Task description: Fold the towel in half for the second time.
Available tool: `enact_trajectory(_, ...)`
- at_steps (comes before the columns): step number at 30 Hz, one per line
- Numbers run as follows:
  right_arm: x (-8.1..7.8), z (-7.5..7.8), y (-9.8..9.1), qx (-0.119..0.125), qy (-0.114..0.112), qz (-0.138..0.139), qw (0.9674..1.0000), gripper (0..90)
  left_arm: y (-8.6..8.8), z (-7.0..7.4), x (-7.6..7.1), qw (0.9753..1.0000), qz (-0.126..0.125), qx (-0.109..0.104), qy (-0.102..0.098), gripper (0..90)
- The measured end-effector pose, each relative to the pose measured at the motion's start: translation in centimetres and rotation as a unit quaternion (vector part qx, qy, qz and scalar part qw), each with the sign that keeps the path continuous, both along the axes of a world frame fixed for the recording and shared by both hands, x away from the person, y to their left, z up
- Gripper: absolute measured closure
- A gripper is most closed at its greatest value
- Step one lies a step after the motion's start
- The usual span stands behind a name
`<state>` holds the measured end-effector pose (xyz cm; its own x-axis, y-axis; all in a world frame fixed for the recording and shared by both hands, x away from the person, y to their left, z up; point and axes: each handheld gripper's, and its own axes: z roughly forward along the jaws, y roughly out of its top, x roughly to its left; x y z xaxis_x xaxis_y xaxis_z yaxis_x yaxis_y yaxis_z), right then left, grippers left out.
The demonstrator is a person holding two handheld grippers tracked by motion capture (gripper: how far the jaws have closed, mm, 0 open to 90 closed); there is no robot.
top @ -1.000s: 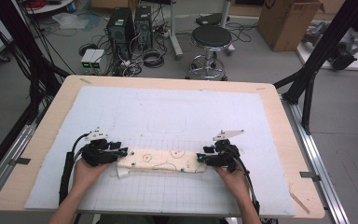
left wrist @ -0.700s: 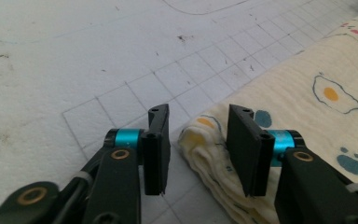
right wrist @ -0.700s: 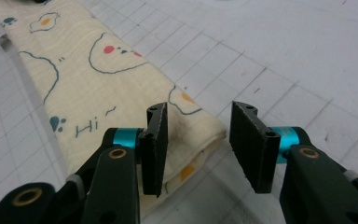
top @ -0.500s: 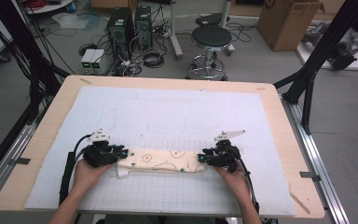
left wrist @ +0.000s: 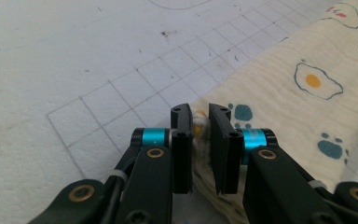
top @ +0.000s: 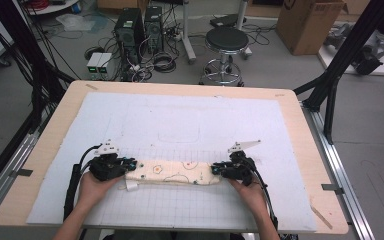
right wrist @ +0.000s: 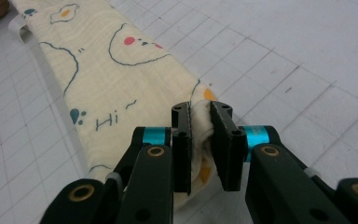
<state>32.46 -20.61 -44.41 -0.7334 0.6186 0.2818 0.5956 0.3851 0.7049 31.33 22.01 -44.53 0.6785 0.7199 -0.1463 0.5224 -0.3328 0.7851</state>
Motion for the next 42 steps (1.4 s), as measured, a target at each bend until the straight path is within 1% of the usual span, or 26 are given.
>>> enact_trajectory(4,-0.1,0.3,-0.1,0.005,-0.003,0.002,1.0000,80.8,0.0,0.1,0.0,1.0000,0.002,-0.003,0.001,80.3)
enact_trajectory(6,-0.2,0.6,-0.1,0.001,-0.012,0.004,0.9999,81.0,0.1,0.3,-0.1,1.0000,0.002,-0.004,-0.001,80.9)
enact_trajectory(7,-0.3,0.8,-0.1,0.002,-0.014,0.004,0.9999,81.0,0.1,0.4,-0.1,0.9999,0.003,-0.008,-0.005,81.2)
enact_trajectory(8,-0.3,1.0,-0.1,0.000,-0.018,0.007,0.9998,81.2,0.1,0.4,-0.1,0.9999,0.003,-0.011,-0.005,81.4)
enact_trajectory(11,-0.3,1.6,0.0,0.002,-0.021,0.007,0.9997,81.2,0.1,0.6,0.2,0.9999,0.004,-0.010,-0.006,81.6)
enact_trajectory(12,-0.2,1.7,0.0,0.005,-0.025,0.007,0.9997,81.2,0.2,0.7,0.2,0.9999,0.002,-0.010,-0.005,81.7)
enact_trajectory(14,0.1,2.0,0.1,0.006,-0.030,0.008,0.9995,81.3,0.2,0.8,0.4,0.9998,0.008,-0.014,-0.008,81.8)
enact_trajectory(16,0.5,2.2,0.2,0.006,-0.033,0.007,0.9994,81.3,0.2,1.0,0.7,0.9999,0.009,-0.009,-0.008,81.9)
enact_trajectory(17,0.7,2.3,0.2,0.007,-0.031,0.004,0.9995,81.3,0.1,1.2,0.8,0.9999,0.011,-0.008,-0.011,81.9)
enact_trajectory(18,0.9,2.4,0.2,0.009,-0.035,0.003,0.9993,81.3,-0.1,1.4,1.0,0.9998,0.013,-0.008,-0.015,81.9)
enact_trajectory(20,1.3,2.7,0.2,0.008,-0.038,-0.006,0.9992,81.3,-0.3,1.8,1.4,0.9995,0.018,-0.014,-0.023,81.9)
enact_trajectory(22,1.8,2.9,0.2,0.005,-0.041,-0.013,0.9990,81.4,-0.5,1.9,2.1,0.9994,0.023,-0.011,-0.022,81.9)
enact_trajectory(23,2.1,3.0,0.1,-0.001,-0.042,-0.018,0.9990,81.3,-0.6,2.0,2.5,0.9994,0.025,-0.009,-0.022,81.9)
enact_trajectory(25,2.8,3.1,0.0,-0.014,-0.045,-0.035,0.9983,81.3,-0.7,2.2,3.1,0.9990,0.031,-0.018,-0.026,81.9)
enact_trajectory(26,3.1,3.1,0.0,-0.017,-0.047,-0.038,0.9981,81.4,-0.8,2.3,3.4,0.9987,0.035,-0.027,-0.027,81.9)
enact_trajectory(27,3.5,3.1,-0.1,-0.020,-0.043,-0.045,0.9979,81.4,-0.8,2.4,3.9,0.9987,0.037,-0.026,-0.022,81.9)
enact_trajectory(29,4.3,3.2,-0.2,-0.024,-0.044,-0.053,0.9974,81.3,-1.1,2.6,4.6,0.9985,0.043,-0.022,-0.025,81.9)
enact_trajectory(32,5.4,3.2,-0.2,-0.025,-0.041,-0.063,0.9969,81.3,-1.4,2.8,5.7,0.9982,0.050,-0.024,-0.023,81.9)
enact_trajectory(33,5.7,3.2,-0.2,-0.022,-0.037,-0.067,0.9968,81.3,-1.5,2.9,6.0,0.9979,0.053,-0.022,-0.029,81.9)
enact_trajectory(36,6.6,3.2,-0.3,-0.019,-0.036,-0.079,0.9960,81.3,-1.6,2.8,7.0,0.9977,0.060,-0.016,-0.027,81.9)
enact_trajectory(37,6.8,3.2,-0.3,-0.017,-0.041,-0.080,0.9958,81.3,-1.6,2.6,7.2,0.9972,0.066,-0.020,-0.028,81.9)
enact_trajectory(39,7.2,3.1,-0.4,-0.014,-0.041,-0.086,0.9953,81.3,-1.3,2.3,7.6,0.9961,0.078,-0.035,-0.021,81.9)
enact_trajectory(40,7.5,3.0,-0.4,-0.011,-0.038,-0.091,0.9950,81.3,-1.1,2.2,7.8,0.9956,0.083,-0.039,-0.019,81.9)
enact_trajectory(41,7.7,2.8,-0.4,-0.007,-0.036,-0.093,0.9950,81.3,-1.1,2.0,7.9,0.9953,0.086,-0.040,-0.018,81.9)
enact_trajectory(42,7.9,2.7,-0.3,-0.008,-0.035,-0.094,0.9949,81.3,-1.0,1.9,8.0,0.9954,0.086,-0.036,-0.019,81.9)
